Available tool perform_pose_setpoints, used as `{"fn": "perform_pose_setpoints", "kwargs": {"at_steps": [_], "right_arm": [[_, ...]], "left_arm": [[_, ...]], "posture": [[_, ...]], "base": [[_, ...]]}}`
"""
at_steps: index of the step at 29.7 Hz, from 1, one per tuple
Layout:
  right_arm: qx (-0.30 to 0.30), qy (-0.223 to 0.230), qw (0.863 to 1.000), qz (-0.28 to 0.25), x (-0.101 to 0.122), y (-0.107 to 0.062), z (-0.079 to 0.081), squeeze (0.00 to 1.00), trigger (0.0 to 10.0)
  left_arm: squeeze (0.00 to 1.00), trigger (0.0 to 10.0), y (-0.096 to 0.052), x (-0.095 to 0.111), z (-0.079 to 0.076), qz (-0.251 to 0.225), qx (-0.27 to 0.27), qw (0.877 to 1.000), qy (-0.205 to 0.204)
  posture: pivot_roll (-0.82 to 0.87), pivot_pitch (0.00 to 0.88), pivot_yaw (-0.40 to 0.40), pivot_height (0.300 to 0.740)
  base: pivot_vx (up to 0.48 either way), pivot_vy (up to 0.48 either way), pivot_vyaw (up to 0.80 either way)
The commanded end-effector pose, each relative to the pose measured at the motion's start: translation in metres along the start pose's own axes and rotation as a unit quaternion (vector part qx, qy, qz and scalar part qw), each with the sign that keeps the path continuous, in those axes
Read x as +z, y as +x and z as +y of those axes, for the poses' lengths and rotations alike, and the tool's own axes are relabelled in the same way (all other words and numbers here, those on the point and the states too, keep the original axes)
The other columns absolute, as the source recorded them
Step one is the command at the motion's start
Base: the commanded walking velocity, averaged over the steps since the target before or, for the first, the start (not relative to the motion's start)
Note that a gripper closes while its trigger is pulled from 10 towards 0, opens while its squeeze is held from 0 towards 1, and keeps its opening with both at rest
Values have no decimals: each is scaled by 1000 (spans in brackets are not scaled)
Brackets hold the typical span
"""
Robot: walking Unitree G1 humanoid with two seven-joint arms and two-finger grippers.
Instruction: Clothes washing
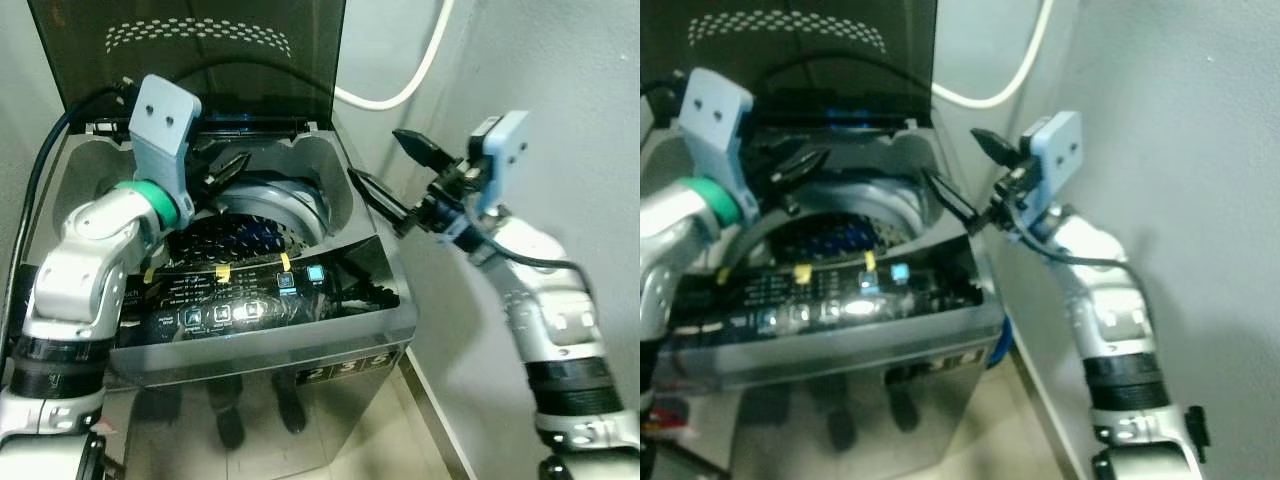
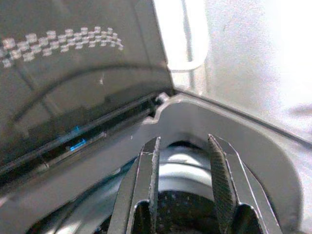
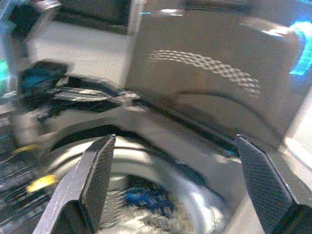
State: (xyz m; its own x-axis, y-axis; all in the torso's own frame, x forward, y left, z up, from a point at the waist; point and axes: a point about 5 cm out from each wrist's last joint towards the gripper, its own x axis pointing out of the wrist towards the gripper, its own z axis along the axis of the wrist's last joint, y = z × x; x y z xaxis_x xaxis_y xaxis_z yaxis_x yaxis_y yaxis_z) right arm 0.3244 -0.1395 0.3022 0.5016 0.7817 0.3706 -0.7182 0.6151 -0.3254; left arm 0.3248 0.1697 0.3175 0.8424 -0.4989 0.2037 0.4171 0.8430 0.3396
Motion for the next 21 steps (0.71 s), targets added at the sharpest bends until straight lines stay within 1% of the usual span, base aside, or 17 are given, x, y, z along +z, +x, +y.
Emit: {"fn": "perform_pose_setpoints", "kwargs": {"at_steps": [1,2,3,4,5,7,8,9,10,11,12,13,14,15,19,20,21], "right_arm": [[26,11,1000,2,2,-5,3,0,10000],[31,10,999,0,4,-6,2,0,10000],[21,18,1000,-14,7,-7,0,0,10000],[14,25,999,-24,9,-7,-1,0,10000],[9,29,999,-31,10,-7,-1,0,10000],[-4,33,999,-39,11,-6,-2,0,10000],[-35,33,998,-51,9,-5,-4,0,10000],[-35,33,998,-51,9,-5,-4,0,10000],[-94,39,992,-70,8,-2,-9,0,10000],[-94,39,992,-70,8,-2,-9,0,10000],[-126,42,988,-82,7,-1,-11,0,10000],[-183,38,978,-96,6,1,-15,0,10000],[-183,38,978,-96,6,1,-15,0,10000],[-197,37,975,-99,5,1,-16,0,10000],[-273,53,954,-110,-5,2,-14,0,10000],[-284,57,951,-107,-10,3,-12,0,10000],[-284,57,951,-107,-10,3,-12,0,10000]], "left_arm": [[0,10000,-6,6,-5,-16,-12,999,26],[0,10000,-10,13,-12,-44,-19,997,54],[0,10000,-13,21,-21,-75,-15,993,85],[0,10000,-16,26,-27,-97,-10,990,104],[0,10000,-17,28,-30,-108,-6,988,112],[0,10000,-18,34,-39,-130,-5,987,97],[0,10000,-16,36,-46,-142,0,986,83],[0,10000,-16,36,-46,-142,0,986,83],[0,10000,-14,35,-58,-148,8,987,63],[0,10000,-14,35,-58,-148,8,987,63],[0,10000,-12,32,-61,-145,15,988,57],[0,10000,-8,23,-62,-136,40,989,43],[0,10000,-8,23,-62,-136,40,989,43],[0,10000,-7,20,-61,-133,49,989,37],[0,10000,-2,1,-46,-118,138,983,16],[0,10000,-1,-1,-42,-115,154,981,10],[0,10000,-1,-1,-42,-115,154,981,10]], "posture": [[97,86,-36,740],[99,81,-38,740],[99,81,-38,740],[101,72,-37,740],[101,72,-37,740],[101,72,-37,740],[105,62,-36,740],[105,62,-36,740],[105,55,-33,740],[105,55,-33,740],[105,55,-33,740],[102,52,-29,740],[102,52,-29,740],[100,51,-28,740],[86,48,-22,740],[84,48,-21,740],[84,48,-21,740]], "base": [[0,0,0],[0,0,0],[0,0,0],[0,0,0],[0,0,0],[0,0,0],[0,0,0],[0,0,0],[0,0,0],[0,0,0],[0,0,0],[0,0,0],[0,0,0],[0,0,0],[0,0,0],[0,0,0],[0,0,0]]}}
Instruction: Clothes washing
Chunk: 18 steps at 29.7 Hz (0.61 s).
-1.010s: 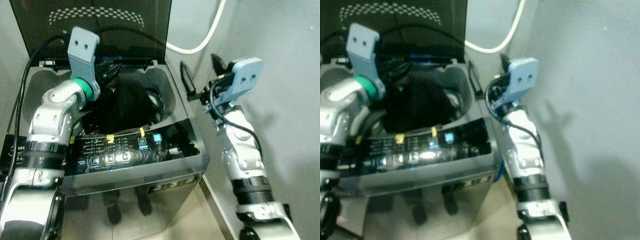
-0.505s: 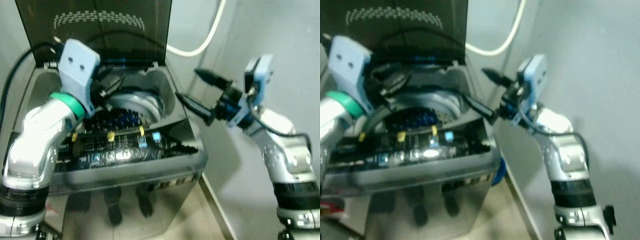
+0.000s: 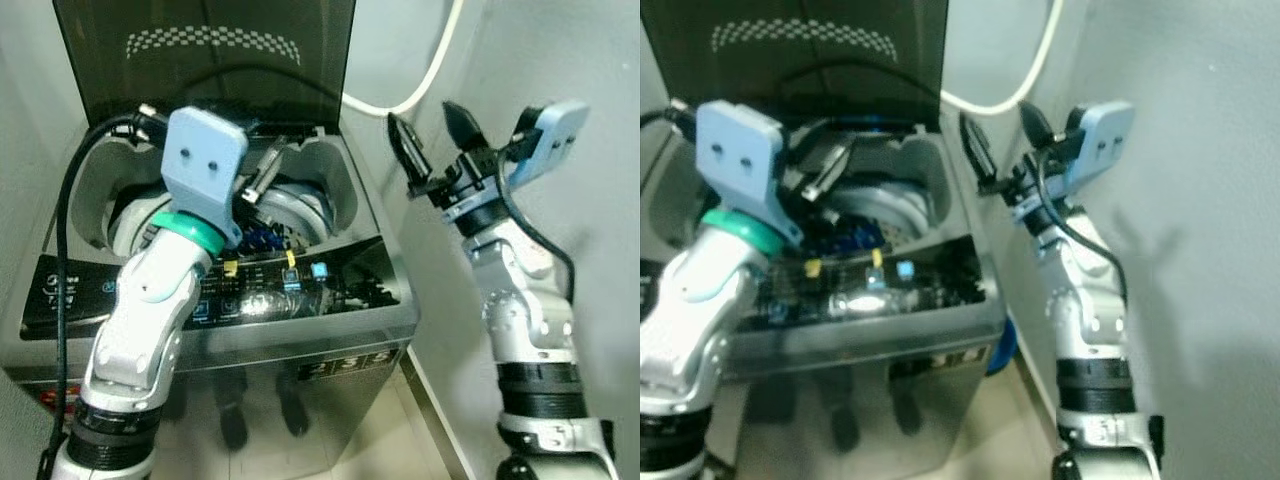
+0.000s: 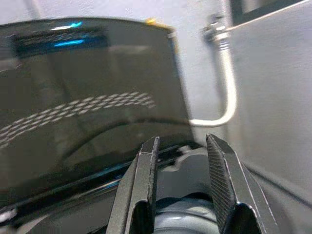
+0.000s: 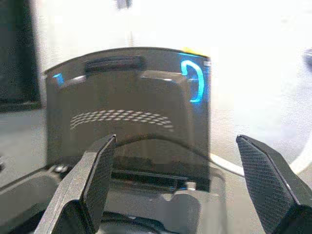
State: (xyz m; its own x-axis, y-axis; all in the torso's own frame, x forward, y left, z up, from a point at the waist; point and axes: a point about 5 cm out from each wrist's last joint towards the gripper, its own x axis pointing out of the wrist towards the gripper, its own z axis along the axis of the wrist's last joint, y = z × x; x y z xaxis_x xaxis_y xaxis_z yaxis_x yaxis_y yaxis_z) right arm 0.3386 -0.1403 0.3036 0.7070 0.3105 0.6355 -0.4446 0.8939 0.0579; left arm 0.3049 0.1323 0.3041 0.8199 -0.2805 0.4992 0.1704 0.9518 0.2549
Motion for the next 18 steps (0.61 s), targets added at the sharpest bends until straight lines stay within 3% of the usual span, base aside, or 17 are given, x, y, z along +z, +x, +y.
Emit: {"fn": "perform_pose_setpoints", "kwargs": {"at_steps": [1,10,18], "right_arm": [[-27,0,1000,9,-8,-6,-3,0,10000],[-49,3,998,26,-19,-10,1,0,10000],[-57,-25,997,38,-26,-10,2,0,10000]], "left_arm": [[0,10000,0,-6,6,8,28,1000,4],[0,10000,1,-9,12,13,49,999,8],[0,10000,1,-12,17,13,67,998,14]], "posture": [[84,48,-21,740],[78,53,-20,740],[82,58,-24,740]], "base": [[-247,0,0],[-468,0,0],[-480,0,0]]}}
